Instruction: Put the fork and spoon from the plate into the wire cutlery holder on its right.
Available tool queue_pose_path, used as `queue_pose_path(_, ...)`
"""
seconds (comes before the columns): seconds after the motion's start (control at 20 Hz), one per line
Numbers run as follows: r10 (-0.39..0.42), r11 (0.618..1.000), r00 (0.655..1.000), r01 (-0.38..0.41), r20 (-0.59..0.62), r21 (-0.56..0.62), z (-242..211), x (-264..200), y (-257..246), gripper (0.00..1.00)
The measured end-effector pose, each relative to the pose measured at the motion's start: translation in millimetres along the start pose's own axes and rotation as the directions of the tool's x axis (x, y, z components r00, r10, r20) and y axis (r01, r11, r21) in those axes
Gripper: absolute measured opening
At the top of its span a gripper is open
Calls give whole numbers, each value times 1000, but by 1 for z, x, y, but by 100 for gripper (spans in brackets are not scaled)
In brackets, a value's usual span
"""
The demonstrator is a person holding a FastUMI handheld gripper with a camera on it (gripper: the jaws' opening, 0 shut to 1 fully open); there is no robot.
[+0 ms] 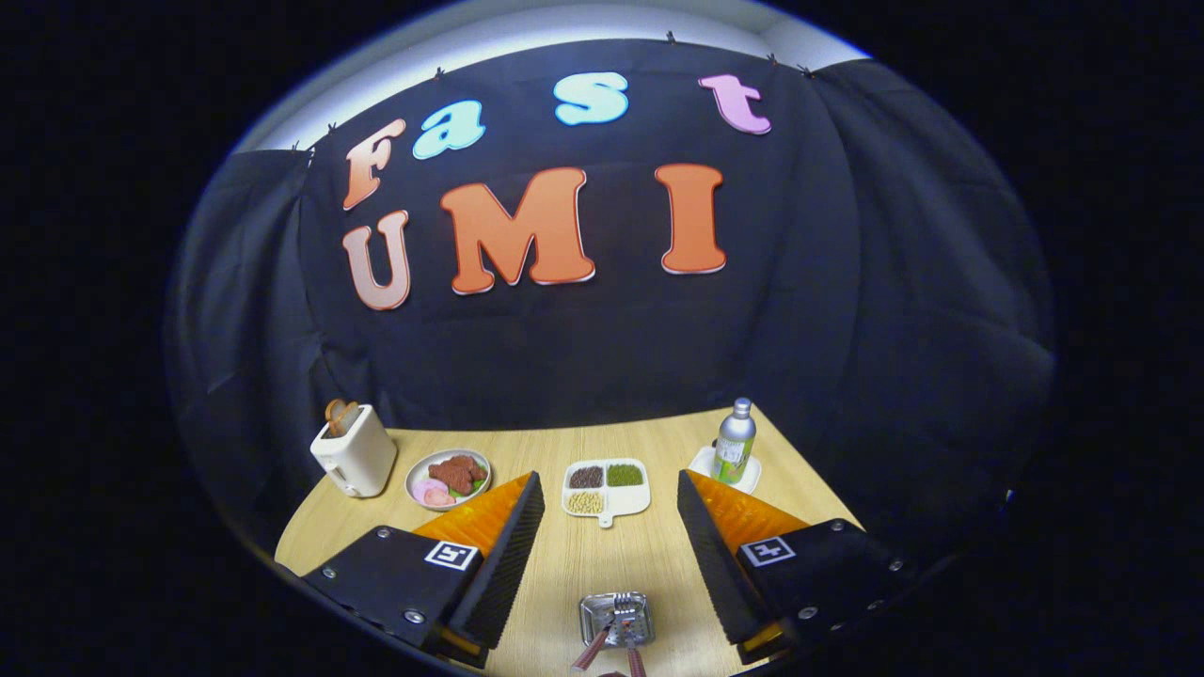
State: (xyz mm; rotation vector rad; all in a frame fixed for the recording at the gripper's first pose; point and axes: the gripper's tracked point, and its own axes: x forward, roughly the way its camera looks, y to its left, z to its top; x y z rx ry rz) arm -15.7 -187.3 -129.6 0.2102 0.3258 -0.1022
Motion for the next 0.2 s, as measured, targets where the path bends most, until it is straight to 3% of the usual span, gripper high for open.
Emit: queue_pose_path(0.2,-25,998,989,33,145,-55,28,-11,-4,88)
